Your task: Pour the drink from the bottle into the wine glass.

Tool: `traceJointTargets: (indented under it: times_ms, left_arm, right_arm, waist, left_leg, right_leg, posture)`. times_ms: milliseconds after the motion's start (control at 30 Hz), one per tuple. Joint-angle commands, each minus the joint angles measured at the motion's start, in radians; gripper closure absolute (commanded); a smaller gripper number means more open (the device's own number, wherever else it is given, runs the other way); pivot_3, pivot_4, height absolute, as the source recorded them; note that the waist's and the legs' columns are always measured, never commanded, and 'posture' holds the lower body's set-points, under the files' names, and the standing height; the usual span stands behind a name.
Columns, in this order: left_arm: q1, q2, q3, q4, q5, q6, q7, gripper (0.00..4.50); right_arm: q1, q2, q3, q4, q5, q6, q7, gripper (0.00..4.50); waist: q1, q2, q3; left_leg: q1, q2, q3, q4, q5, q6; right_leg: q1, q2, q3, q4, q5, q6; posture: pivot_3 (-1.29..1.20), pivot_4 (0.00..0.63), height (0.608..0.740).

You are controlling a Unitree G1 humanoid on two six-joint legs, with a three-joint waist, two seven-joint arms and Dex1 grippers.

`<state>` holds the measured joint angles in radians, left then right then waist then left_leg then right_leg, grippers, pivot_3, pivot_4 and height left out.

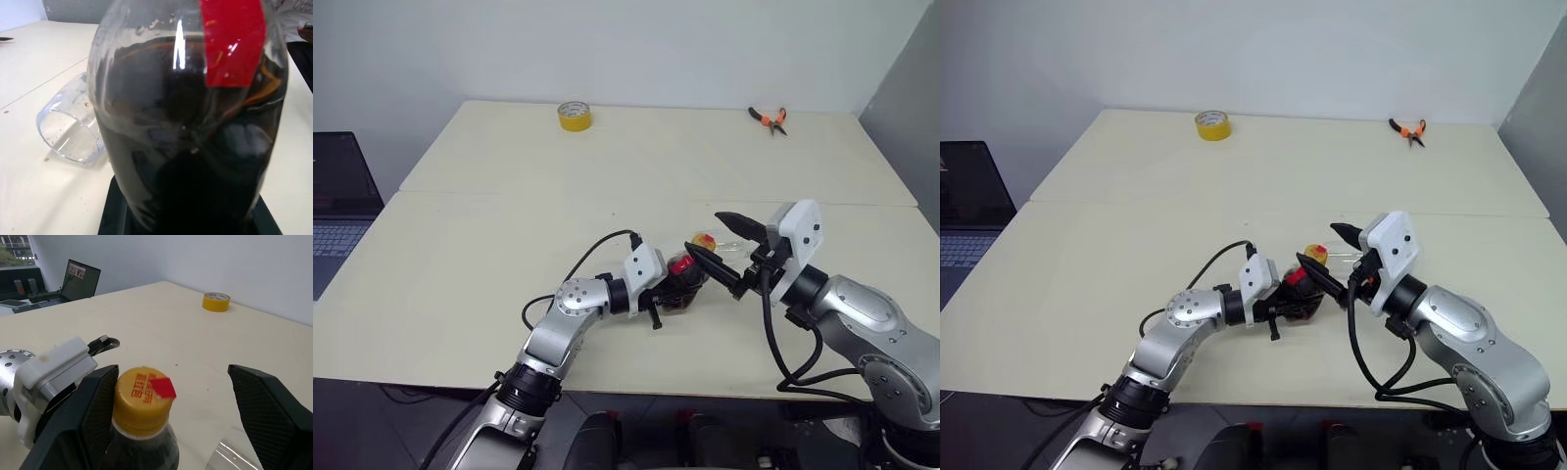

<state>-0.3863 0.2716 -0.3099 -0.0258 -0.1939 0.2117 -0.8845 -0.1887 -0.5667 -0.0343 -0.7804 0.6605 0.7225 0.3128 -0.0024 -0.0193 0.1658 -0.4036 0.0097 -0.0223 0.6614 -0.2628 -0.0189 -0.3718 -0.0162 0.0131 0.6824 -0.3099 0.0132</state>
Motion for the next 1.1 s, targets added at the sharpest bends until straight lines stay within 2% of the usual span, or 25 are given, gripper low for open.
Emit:
traceJointTargets:
  times_ms: [33, 233, 333, 433, 700, 933, 1100]
  left_arm:
    - [-0.015, -0.006, 0.010, -0.042, -0.017, -0.030, -0.006, 3.78]
    - [-0.015, -0.004, 0.013, -0.040, -0.018, -0.031, -0.009, 3.78]
    - [-0.015, -0.004, 0.012, -0.038, -0.018, -0.033, -0.011, 3.78]
    - [-0.017, -0.006, 0.012, -0.038, -0.017, -0.034, -0.011, 3.78]
    - [-0.019, -0.008, 0.009, -0.034, -0.014, -0.036, -0.012, 3.78]
    - [-0.024, -0.010, 0.008, -0.027, -0.012, -0.040, -0.012, 3.78]
    - [-0.022, -0.010, 0.009, -0.027, -0.012, -0.041, -0.012, 3.78]
  right_arm:
    - [0.050, -0.017, -0.106, -0.009, 0.018, -0.018, 0.015, 0.70]
    - [0.122, -0.034, -0.168, -0.023, 0.082, -0.021, 0.066, 0.70]
    - [0.169, -0.077, -0.182, -0.060, 0.169, 0.009, 0.133, 0.70]
    - [0.118, -0.063, -0.146, -0.080, 0.208, 0.020, 0.097, 0.70]
    - [-0.045, -0.003, -0.024, -0.032, 0.110, 0.021, -0.003, 0.70]
    - [-0.046, 0.002, -0.007, 0.002, 0.028, 0.003, -0.013, 0.70]
    - [-0.014, 0.001, -0.046, 0.003, 0.026, -0.004, -0.002, 0.70]
  waist:
    - [0.000, 0.000, 0.000]
    - [0.000, 0.000, 0.000]
    - [0.000, 0.000, 0.000]
    - [-0.005, 0.000, 0.000]
    - [-0.005, 0.000, 0.000]
    - [0.001, 0.000, 0.000]
    - [0.000, 0.000, 0.000]
  left_leg:
    - [0.000, 0.000, 0.000, 0.000, 0.000, 0.000]
    - [0.000, 0.000, 0.000, 0.000, 0.000, 0.000]
    - [0.000, 0.000, 0.000, 0.000, 0.000, 0.000]
    - [0.000, 0.000, 0.000, 0.000, 0.000, 0.000]
    - [0.001, 0.000, 0.001, 0.000, 0.000, 0.000]
    - [0.000, 0.000, 0.000, 0.000, 0.000, 0.000]
    - [0.000, 0.000, 0.000, 0.000, 0.000, 0.000]
  right_leg:
    - [0.000, 0.000, 0.000, 0.000, 0.000, 0.000]
    - [0.000, 0.000, 0.000, 0.000, 0.000, 0.000]
    - [0.000, 0.000, 0.000, 0.000, 0.000, 0.000]
    - [0.000, 0.000, 0.000, 0.000, 0.000, 0.000]
    - [0.000, 0.001, 0.001, 0.000, 0.000, 0.000]
    - [0.000, 0.000, 0.000, 0.000, 0.000, 0.000]
    - [0.000, 0.000, 0.000, 0.000, 0.000, 0.000]
  posture:
    - [0.00, 0.150, 0.740]
    - [0.00, 0.150, 0.740]
    - [0.00, 0.150, 0.740]
    - [0.00, 0.150, 0.740]
    - [0.00, 0.150, 0.740]
    - [0.00, 0.150, 0.740]
    - [0.00, 0.150, 0.740]
